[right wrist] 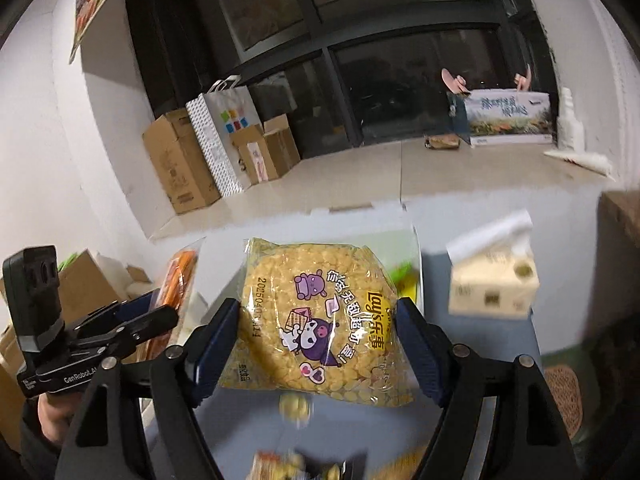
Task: Organize snacks
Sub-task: 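Drop the orange bag into the box with left gripper while right drops yellow bread bag, then grasp the yellow cartoon-printed bread bag with the right gripper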
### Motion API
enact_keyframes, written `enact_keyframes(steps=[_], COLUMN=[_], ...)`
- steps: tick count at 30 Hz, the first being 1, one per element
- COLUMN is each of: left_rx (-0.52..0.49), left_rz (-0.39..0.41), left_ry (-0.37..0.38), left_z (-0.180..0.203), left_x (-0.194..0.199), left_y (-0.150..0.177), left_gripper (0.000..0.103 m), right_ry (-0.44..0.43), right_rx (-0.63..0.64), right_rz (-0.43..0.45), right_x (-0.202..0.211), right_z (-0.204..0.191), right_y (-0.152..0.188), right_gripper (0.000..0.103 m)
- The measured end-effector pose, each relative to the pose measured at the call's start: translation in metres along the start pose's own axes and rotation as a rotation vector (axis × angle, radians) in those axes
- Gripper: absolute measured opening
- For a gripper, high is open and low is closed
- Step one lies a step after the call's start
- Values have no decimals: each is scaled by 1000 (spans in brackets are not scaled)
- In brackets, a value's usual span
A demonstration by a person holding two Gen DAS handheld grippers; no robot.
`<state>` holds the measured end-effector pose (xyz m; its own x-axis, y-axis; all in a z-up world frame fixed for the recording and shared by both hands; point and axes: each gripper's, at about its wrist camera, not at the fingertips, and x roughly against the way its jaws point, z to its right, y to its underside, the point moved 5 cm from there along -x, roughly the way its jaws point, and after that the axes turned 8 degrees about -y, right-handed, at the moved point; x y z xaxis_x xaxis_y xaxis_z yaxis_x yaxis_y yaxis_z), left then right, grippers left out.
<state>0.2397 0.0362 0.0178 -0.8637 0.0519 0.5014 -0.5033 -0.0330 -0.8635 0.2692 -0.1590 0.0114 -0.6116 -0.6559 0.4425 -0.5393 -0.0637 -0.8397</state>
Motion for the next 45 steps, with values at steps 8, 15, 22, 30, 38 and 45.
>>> enact_keyframes(steps=[8, 15, 22, 30, 38, 45], left_rx=[-13, 1, 43, 22, -16, 6], left_rz=[-91, -183, -143, -52, -35, -32], left_ry=[-92, -144, -100, 18, 67, 67], left_z=[-21, -34, -31, 0, 41, 50], left_x=[-84, -113, -88, -9, 58, 107], left_y=[-45, -28, -20, -1, 39, 85], left_gripper=[74, 103, 103, 103, 103, 103], right_ry=[73, 78, 65, 8, -30, -42], right_rx=[41, -48, -76, -30, 88, 127], right_rz=[-73, -136, -119, -39, -42, -46], right_x=[-83, -114, -91, -31, 33, 81], right_z=[25, 51, 56, 27, -16, -37], right_y=[-48, -41, -33, -36, 2, 65], right_gripper=[82, 103, 103, 103, 103, 103])
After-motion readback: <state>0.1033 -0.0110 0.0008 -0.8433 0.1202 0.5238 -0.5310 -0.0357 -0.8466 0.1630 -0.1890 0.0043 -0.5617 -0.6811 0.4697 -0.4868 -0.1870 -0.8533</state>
